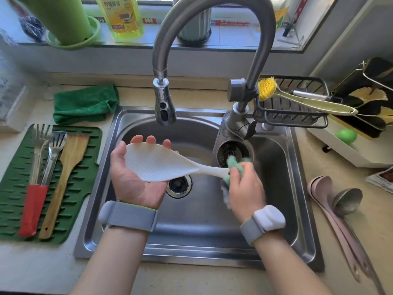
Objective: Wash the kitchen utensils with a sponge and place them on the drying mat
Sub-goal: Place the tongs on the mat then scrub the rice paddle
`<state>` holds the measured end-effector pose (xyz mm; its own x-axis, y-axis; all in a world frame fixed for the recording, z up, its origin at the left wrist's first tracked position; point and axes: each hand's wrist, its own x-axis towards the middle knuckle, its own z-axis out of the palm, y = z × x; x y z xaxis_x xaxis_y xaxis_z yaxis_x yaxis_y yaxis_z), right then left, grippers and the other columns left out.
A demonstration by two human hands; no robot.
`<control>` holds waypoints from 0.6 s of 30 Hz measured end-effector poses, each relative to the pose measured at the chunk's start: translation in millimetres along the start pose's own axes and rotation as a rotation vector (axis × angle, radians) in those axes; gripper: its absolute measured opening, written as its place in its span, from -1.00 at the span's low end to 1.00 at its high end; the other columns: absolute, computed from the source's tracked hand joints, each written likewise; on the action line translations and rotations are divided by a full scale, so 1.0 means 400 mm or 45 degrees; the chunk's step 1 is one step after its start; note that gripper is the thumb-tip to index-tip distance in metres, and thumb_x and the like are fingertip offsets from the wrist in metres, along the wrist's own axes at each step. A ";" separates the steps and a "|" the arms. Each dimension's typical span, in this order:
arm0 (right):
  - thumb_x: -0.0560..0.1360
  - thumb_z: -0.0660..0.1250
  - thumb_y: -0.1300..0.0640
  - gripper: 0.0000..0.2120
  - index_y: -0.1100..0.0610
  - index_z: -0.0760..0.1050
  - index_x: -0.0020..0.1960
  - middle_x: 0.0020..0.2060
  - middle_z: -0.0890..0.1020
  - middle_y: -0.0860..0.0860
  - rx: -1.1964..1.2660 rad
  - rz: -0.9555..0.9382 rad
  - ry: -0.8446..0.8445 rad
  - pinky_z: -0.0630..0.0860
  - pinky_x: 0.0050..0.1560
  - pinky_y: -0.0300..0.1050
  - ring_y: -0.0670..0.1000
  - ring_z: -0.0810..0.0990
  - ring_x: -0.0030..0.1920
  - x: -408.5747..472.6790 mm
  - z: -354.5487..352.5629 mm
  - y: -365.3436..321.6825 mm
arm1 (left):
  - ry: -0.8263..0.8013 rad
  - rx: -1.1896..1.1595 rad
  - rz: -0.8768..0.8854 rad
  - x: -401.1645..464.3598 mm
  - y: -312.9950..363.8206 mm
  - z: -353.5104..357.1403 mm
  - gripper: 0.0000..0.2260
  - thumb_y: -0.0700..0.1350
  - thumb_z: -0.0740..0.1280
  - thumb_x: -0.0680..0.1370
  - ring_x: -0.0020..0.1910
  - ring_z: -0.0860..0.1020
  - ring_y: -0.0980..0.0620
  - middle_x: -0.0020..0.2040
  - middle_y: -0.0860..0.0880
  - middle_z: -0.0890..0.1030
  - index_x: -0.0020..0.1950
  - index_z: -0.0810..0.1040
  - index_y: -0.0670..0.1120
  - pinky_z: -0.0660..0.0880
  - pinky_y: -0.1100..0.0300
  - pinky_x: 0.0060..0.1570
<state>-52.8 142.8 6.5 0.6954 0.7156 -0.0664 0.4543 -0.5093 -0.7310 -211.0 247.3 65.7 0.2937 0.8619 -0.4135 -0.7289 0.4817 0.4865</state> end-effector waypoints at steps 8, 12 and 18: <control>0.51 0.15 -0.03 -0.77 0.10 0.47 -0.04 -0.12 0.61 0.05 0.039 -0.566 -0.426 0.45 -0.07 0.03 0.12 0.54 -0.09 -0.061 0.035 -0.205 | 0.049 -0.007 -0.141 -0.009 -0.075 0.033 -0.73 0.12 0.17 0.56 -0.04 0.55 -0.16 -0.14 -0.01 0.55 -0.17 0.50 -0.02 0.48 -0.06 0.04; 0.49 0.24 -0.05 -0.78 0.06 0.54 -0.02 -0.13 0.63 0.03 -0.047 -0.664 -0.508 0.50 -0.05 0.03 0.13 0.58 -0.09 -0.011 0.022 -0.212 | 0.054 -0.083 -0.323 -0.021 -0.096 0.020 -0.71 0.13 0.17 0.57 0.03 0.54 -0.16 -0.09 -0.06 0.56 -0.19 0.49 -0.03 0.32 -0.10 0.37; 0.52 0.26 0.05 -0.82 0.09 0.50 0.08 -0.07 0.64 0.04 0.061 -0.552 -0.421 0.49 -0.04 -0.03 0.12 0.59 -0.03 -0.019 0.045 -0.265 | 0.052 -0.055 -0.239 -0.022 -0.110 0.029 -0.71 0.15 0.15 0.58 0.10 0.57 -0.18 0.03 -0.09 0.60 -0.06 0.52 -0.03 0.45 0.00 0.17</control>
<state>-116.4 200.2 72.3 0.2343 0.9712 0.0437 0.6292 -0.1172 -0.7683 -174.2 220.2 57.0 0.4024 0.7501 -0.5248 -0.6899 0.6253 0.3648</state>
